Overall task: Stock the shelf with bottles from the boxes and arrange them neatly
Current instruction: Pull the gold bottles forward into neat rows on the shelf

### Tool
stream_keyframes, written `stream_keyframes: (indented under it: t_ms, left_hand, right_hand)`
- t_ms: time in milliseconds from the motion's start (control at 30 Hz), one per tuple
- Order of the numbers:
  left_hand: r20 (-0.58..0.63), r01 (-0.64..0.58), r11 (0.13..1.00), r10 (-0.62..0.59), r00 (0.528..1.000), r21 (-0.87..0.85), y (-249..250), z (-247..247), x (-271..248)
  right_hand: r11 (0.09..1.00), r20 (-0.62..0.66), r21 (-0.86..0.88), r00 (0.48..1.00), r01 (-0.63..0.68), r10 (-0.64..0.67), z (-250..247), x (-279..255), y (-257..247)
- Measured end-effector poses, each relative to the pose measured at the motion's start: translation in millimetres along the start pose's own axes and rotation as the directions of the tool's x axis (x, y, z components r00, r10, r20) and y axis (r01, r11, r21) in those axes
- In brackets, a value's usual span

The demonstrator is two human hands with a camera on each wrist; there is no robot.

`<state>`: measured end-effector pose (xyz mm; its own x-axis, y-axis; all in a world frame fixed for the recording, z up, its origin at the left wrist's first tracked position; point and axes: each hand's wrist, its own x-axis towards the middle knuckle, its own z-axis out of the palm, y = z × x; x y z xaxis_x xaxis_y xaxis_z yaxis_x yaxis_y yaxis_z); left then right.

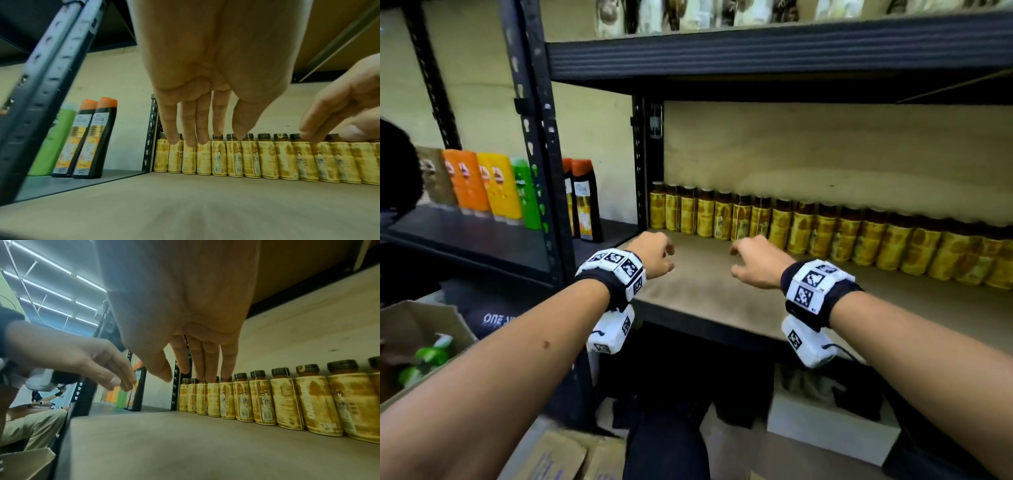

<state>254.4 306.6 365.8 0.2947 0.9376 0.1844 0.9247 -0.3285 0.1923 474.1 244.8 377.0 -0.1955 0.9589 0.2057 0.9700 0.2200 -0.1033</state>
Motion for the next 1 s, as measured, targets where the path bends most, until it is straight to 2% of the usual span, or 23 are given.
stream_keyframes:
  t_ms: [133,267,433,533,600,700,767,900,1000]
  left_hand:
    - [0.015,0.018,1.000,-0.018,1.000,-0.024,-16.2,5.7,70.4]
    - [0.047,-0.006,0.999,0.004,0.999,0.036,-23.9,4.4,143.2]
    - [-0.081,-0.126,0.990,0.132,0.988,0.071,-26.0,-8.0,241.9]
    - [-0.044,-0.214,0.966,0.222,0.974,0.147,-19.7,-11.9,287.3]
    - [0.021,-0.248,0.946,0.249,0.968,0.209,-17.9,-8.5,312.2]
    - [0.122,-0.265,0.903,0.237,0.964,0.339,-19.3,1.3,327.7]
    - [0.119,-0.254,0.880,0.225,0.967,0.401,-15.3,6.8,327.1]
    - [-0.035,-0.156,0.879,0.192,0.981,0.450,-11.5,13.2,309.8]
    - [-0.042,-0.104,0.903,0.133,0.990,0.418,-19.2,10.6,289.0]
  right_hand:
    - [0.999,0.005,0.041,1.000,-0.017,0.016,17.4,58.2,21.1]
    - [0.998,-0.010,0.040,0.999,-0.045,0.045,21.7,127.9,38.9]
    - [1.000,-0.192,0.021,0.981,-0.004,0.008,12.3,226.0,57.0]
    - [1.000,-0.218,-0.013,0.976,0.019,-0.022,8.7,284.4,68.3]
    - [0.998,-0.174,-0.050,0.984,0.033,-0.041,9.7,313.9,71.9]
    - [0.988,-0.047,-0.151,0.998,0.030,-0.037,16.8,339.5,67.7]
    - [0.970,-0.002,-0.241,1.000,0.026,-0.027,24.4,342.9,62.0]
    - [0.953,-0.093,-0.302,0.994,0.025,-0.055,33.1,323.4,50.4]
    - [0.954,-0.112,-0.289,0.987,0.079,-0.116,41.6,299.4,42.5]
